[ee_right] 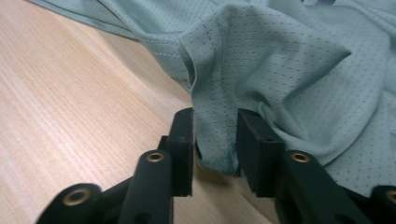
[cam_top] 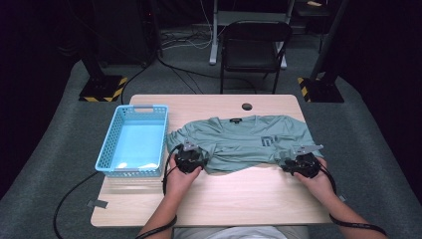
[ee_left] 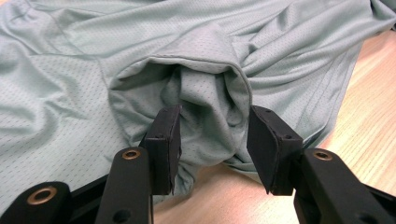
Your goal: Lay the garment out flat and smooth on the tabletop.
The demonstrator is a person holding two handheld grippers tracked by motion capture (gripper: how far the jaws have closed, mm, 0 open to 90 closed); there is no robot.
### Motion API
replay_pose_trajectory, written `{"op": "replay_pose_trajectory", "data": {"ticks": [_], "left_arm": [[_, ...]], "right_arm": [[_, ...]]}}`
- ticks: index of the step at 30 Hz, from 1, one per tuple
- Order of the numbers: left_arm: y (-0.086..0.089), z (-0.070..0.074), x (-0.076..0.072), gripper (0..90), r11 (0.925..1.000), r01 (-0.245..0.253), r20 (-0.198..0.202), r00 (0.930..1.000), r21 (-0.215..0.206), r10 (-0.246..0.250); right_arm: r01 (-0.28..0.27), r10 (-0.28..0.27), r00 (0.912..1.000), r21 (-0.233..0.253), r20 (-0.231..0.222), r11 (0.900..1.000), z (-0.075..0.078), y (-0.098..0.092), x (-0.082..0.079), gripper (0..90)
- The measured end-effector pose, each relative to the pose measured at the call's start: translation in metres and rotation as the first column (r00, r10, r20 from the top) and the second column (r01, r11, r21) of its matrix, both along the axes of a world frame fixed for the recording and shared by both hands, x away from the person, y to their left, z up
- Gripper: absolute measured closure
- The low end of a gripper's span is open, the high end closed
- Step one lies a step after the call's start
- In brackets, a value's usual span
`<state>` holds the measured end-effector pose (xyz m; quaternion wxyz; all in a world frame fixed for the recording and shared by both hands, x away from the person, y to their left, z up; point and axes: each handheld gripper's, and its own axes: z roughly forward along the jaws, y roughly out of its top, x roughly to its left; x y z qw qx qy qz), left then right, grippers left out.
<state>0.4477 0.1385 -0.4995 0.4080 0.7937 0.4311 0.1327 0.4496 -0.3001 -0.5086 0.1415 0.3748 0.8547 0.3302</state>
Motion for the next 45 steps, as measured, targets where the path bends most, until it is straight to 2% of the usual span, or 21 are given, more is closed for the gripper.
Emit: {"op": "replay_pose_trajectory", "data": {"ticks": [4, 8, 12, 14, 19, 26, 29, 32, 36, 38, 42, 45], "left_arm": [[0.004, 0.003, -0.003, 54.2, 0.9997, -0.011, -0.003, 0.9999, -0.021, 0.011], [0.004, 0.004, -0.005, 54.3, 0.9996, -0.006, -0.009, 0.9999, -0.028, 0.006], [-0.004, -0.002, -0.004, 56.3, 0.9995, 0.029, -0.048, 0.9984, -0.012, -0.03], [-0.009, -0.004, -0.004, 56.9, 0.9989, 0.044, -0.058, 0.9974, 0.014, -0.043], [-0.018, -0.011, -0.005, 54.7, 0.9952, 0.047, -0.062, 0.9972, 0.086, -0.041], [-0.023, -0.012, -0.015, 55.0, 0.9876, 0.023, -0.04, 0.999, 0.155, -0.017], [-0.026, -0.01, -0.019, 56.9, 0.9862, 0.021, -0.049, 0.9987, 0.164, -0.013], [-0.028, -0.008, -0.025, 57.8, 0.982, 0.041, -0.055, 0.998, 0.184, -0.031], [-0.026, 0.003, -0.036, 52.9, 0.986, 0.034, -0.027, 0.9992, 0.163, -0.03], [-0.026, 0.006, -0.042, 52.7, 0.9903, 0.043, -0.025, 0.9989, 0.132, -0.04], [-0.03, 0.008, -0.05, 53.7, 0.9894, 0.063, -0.017, 0.998, 0.131, -0.061], [-0.032, 0.009, -0.047, 53.4, 0.9885, 0.08, -0.006, 0.9968, 0.128, -0.08]], "right_arm": [[0.01, -0.01, 0.9999, 0.011, -0.012, 1.0, 0.0, -0.005, 0.003, 84.9], [0.041, -0.035, 0.9964, 0.077, -0.078, 0.996, 0.002, -0.014, 0.008, 86.9], [0.055, -0.047, 0.997, 0.123, -0.061, 0.991, 0.01, -0.021, 0.007, 87.0], [0.062, -0.054, 0.9967, 0.136, -0.061, 0.989, 0.012, -0.023, 0.006, 86.9], [0.062, -0.054, 0.9964, 0.13, -0.065, 0.99, 0.01, -0.024, 0.006, 86.7], [0.059, -0.051, 0.9971, 0.132, -0.057, 0.99, 0.014, -0.025, 0.003, 86.6], [0.056, -0.048, 0.9971, 0.131, -0.059, 0.99, 0.014, -0.025, 0.002, 86.7], [0.054, -0.047, 0.9971, 0.136, -0.06, 0.989, 0.015, -0.025, 0.002, 86.7], [0.046, -0.038, 0.9976, 0.136, -0.058, 0.99, 0.016, -0.023, 0.001, 86.7], [0.041, -0.034, 0.998, 0.133, -0.053, 0.99, 0.017, -0.021, 0.001, 86.7], [0.04, -0.034, 0.9983, 0.134, -0.048, 0.99, 0.019, -0.019, 0.0, 86.7], [0.042, -0.036, 0.9982, 0.134, -0.047, 0.99, 0.019, -0.019, -0.001, 86.7]]}}
